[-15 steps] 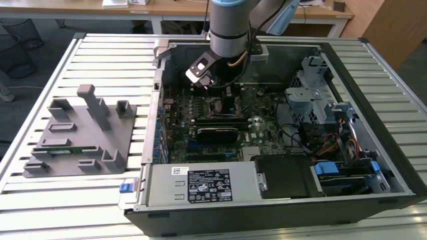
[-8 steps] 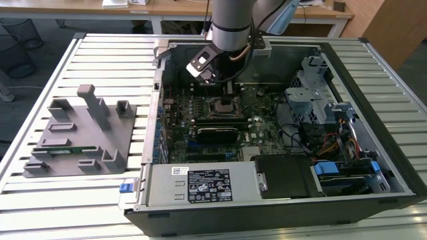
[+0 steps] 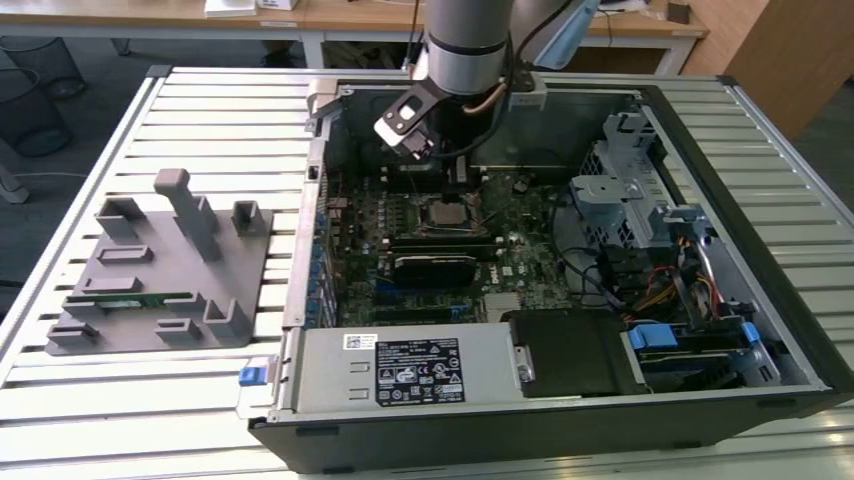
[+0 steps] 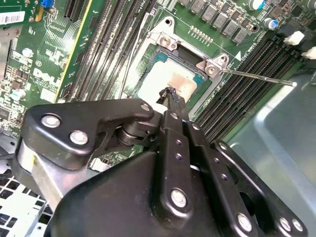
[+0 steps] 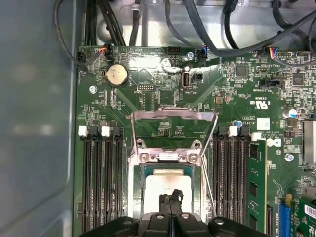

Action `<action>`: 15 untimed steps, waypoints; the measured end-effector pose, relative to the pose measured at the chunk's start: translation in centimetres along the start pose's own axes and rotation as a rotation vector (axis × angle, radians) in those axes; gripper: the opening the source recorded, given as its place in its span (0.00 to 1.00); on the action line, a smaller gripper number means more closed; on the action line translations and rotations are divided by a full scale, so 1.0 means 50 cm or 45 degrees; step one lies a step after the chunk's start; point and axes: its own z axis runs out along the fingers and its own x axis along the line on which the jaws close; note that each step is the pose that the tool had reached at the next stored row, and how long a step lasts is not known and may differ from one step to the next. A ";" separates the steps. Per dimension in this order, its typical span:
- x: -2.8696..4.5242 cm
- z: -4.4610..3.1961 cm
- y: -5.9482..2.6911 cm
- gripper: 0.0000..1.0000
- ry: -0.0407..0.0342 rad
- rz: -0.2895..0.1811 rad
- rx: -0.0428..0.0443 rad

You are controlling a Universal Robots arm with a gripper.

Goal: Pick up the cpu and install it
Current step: 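Place the cpu into insertion slot, then close the cpu cover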

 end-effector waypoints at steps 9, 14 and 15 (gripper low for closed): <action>0.000 -0.011 0.000 0.11 -0.0005 0.000 0.003; 0.000 -0.018 0.000 0.11 -0.0010 0.000 0.003; 0.000 -0.021 0.000 0.11 -0.0011 0.000 0.003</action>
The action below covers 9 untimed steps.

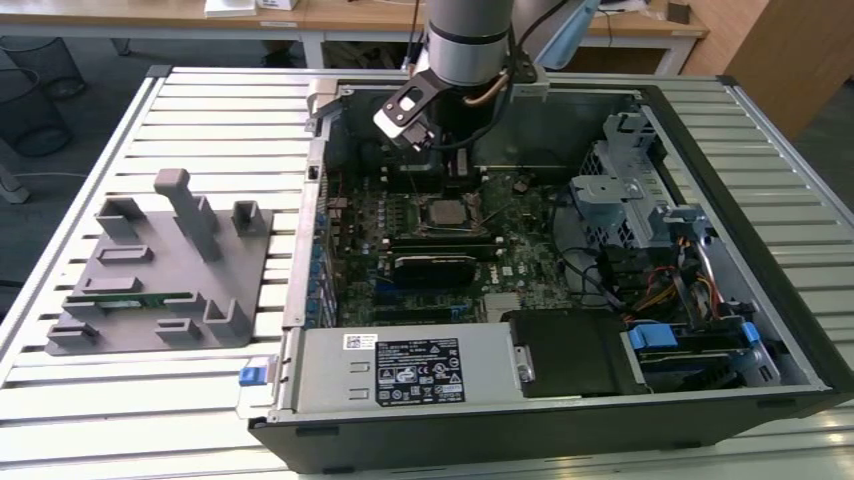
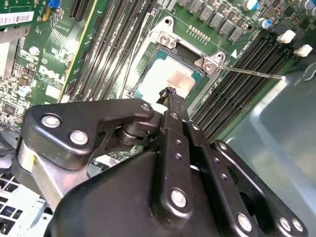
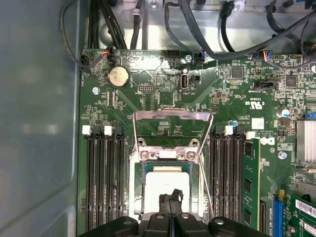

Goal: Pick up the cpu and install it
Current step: 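Close the cpu cover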

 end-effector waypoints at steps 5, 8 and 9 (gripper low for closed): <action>0.000 -0.007 0.000 0.11 -0.0001 0.000 0.002; 0.000 -0.008 0.000 0.11 0.0004 0.000 0.002; 0.000 -0.008 0.000 0.11 0.0002 0.000 0.002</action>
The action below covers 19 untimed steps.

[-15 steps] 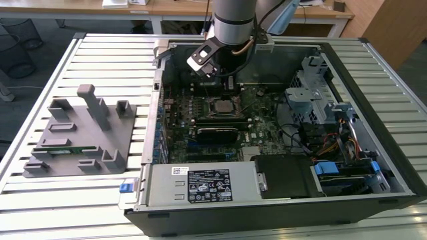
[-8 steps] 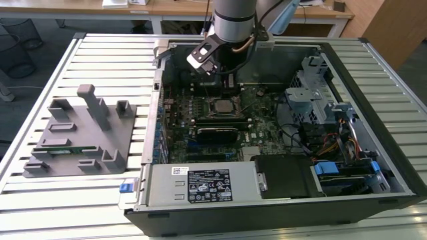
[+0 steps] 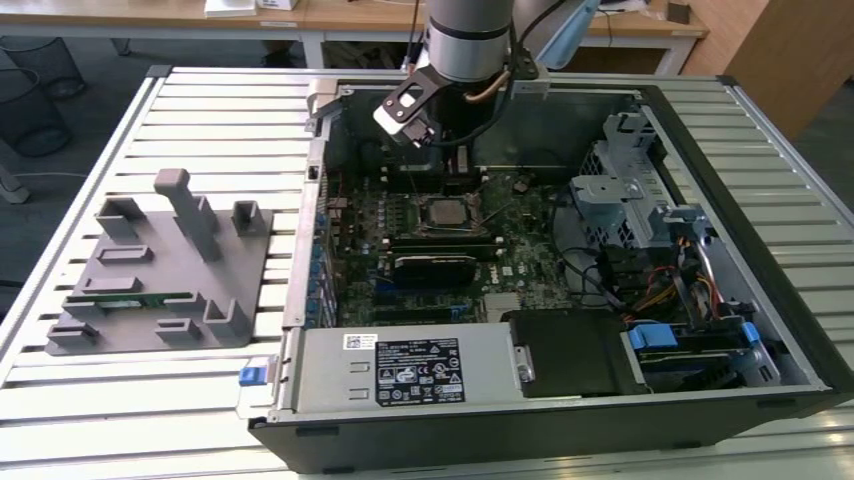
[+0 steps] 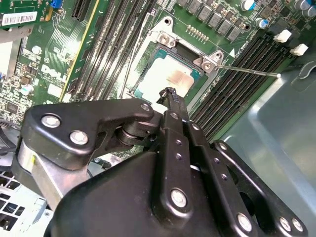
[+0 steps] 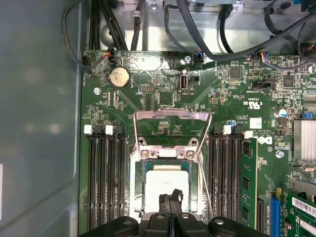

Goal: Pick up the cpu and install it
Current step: 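Close the cpu cover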

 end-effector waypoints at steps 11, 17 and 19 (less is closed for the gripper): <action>0.000 -0.007 0.000 0.11 0.0014 0.000 0.000; 0.000 -0.012 0.000 0.11 0.0017 0.000 0.000; 0.000 -0.013 0.000 0.11 0.0017 0.000 0.000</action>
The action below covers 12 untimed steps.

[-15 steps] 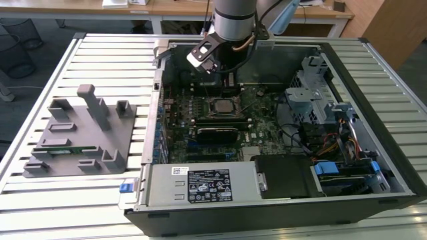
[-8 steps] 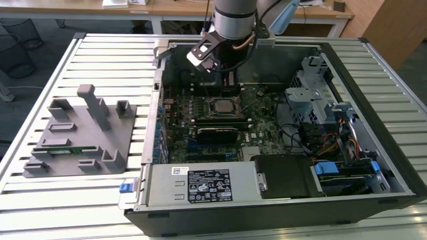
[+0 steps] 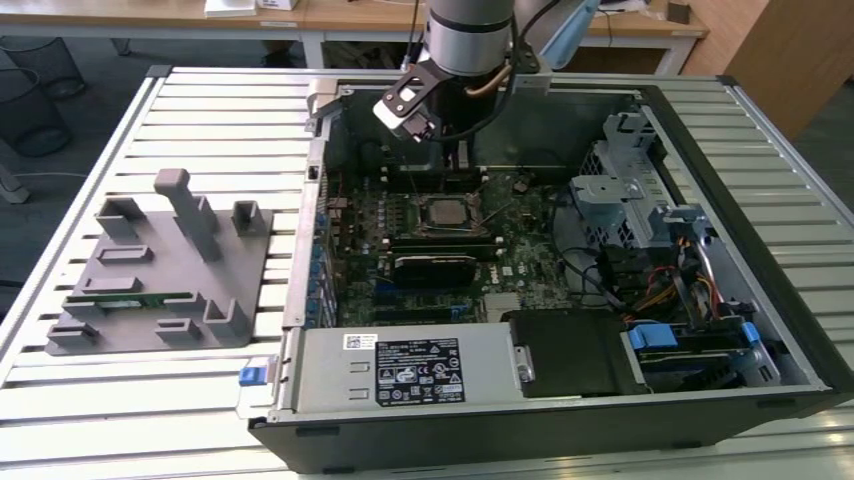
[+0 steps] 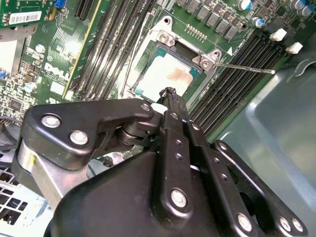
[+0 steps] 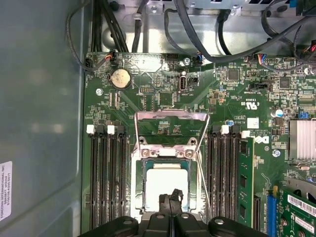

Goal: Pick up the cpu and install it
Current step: 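Close the cpu cover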

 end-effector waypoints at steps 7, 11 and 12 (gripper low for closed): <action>0.000 -0.006 0.000 0.11 0.0001 0.000 0.000; 0.000 -0.011 0.000 0.11 0.0001 0.000 0.000; 0.000 -0.013 0.000 0.11 0.0001 0.000 0.000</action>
